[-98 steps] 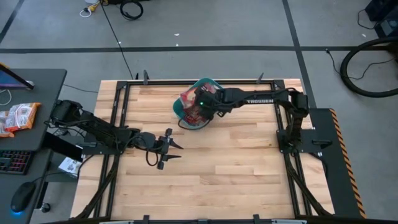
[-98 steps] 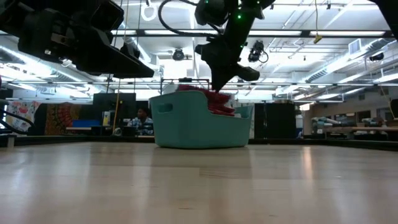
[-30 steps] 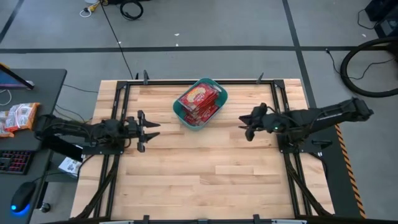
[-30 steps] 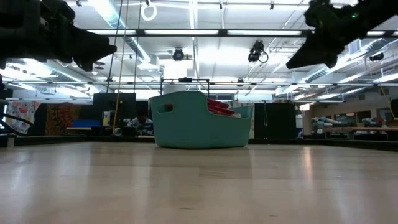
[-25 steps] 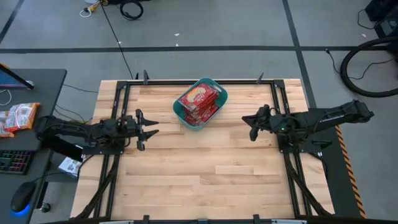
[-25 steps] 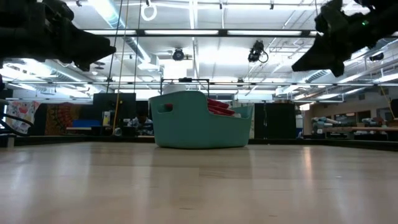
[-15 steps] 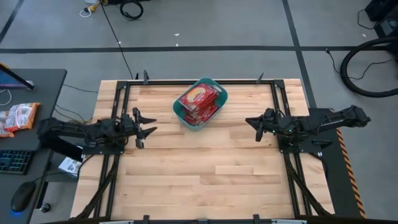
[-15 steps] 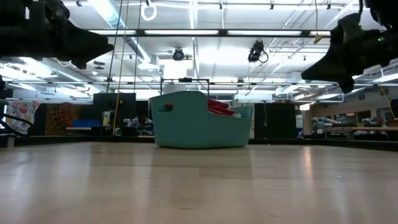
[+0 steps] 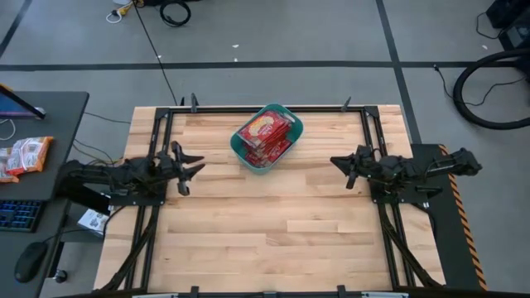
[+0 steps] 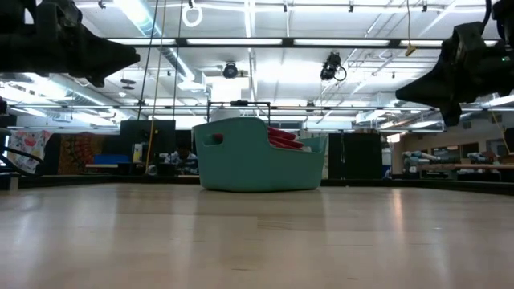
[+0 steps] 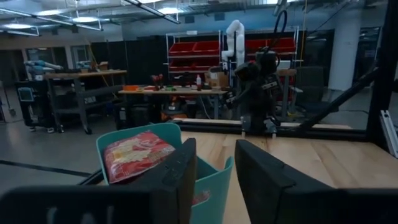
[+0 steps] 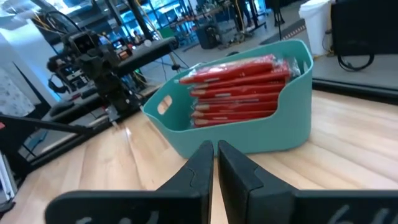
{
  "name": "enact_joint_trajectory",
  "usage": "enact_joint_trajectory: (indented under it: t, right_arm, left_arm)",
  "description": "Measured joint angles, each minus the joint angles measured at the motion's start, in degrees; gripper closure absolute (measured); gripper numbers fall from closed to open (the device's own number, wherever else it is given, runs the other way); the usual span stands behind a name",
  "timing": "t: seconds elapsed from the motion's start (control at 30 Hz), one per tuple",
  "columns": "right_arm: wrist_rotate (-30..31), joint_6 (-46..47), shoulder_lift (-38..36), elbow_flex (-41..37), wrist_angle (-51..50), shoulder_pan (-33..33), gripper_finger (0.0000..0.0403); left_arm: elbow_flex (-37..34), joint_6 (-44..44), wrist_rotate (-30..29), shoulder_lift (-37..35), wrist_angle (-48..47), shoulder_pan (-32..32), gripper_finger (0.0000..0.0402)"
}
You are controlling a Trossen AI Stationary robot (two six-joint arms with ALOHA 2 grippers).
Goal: Sort popcorn bags into baskets
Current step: Return to Home Position
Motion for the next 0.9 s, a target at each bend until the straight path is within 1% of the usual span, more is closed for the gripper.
enact_joint_trajectory:
  t: [0.23,0.4,0.53,0.6,0.67,0.73,0.9]
  right_arm:
    - [0.1,-2.5,-1.7,0.0,0.0,0.0,0.0376]
    - [0.1,-2.9,-1.8,0.0,0.1,0.0,0.0376]
    - [-0.4,-5.6,-2.4,0.0,0.0,0.0,0.0376]
    - [0.6,-7.0,-2.6,0.0,0.2,0.0,0.0376]
    - [3.2,-7.3,-2.6,0.0,0.5,0.0,0.0376]
    - [6.1,-5.9,-2.6,0.0,0.8,0.0,0.0376]
    - [7.3,-4.8,-2.5,0.0,0.5,0.0,0.0376]
  left_arm:
    - [0.0,0.7,-0.2,-5.1,-2.9,0.0,0.0326]
    - [0.0,1.7,-0.2,-4.8,-2.8,0.0,0.0355]
    - [0.0,2.2,0.7,-4.8,-2.2,0.0,0.0374]
    - [0.0,3.2,2.1,-4.8,-2.2,0.0,0.0379]
    - [0.0,3.6,3.5,-4.7,-2.0,0.0,0.0381]
    - [0.0,3.0,3.4,-4.7,-1.5,0.0,0.0381]
    - [0.0,3.2,3.2,-4.7,-1.4,0.0,0.0381]
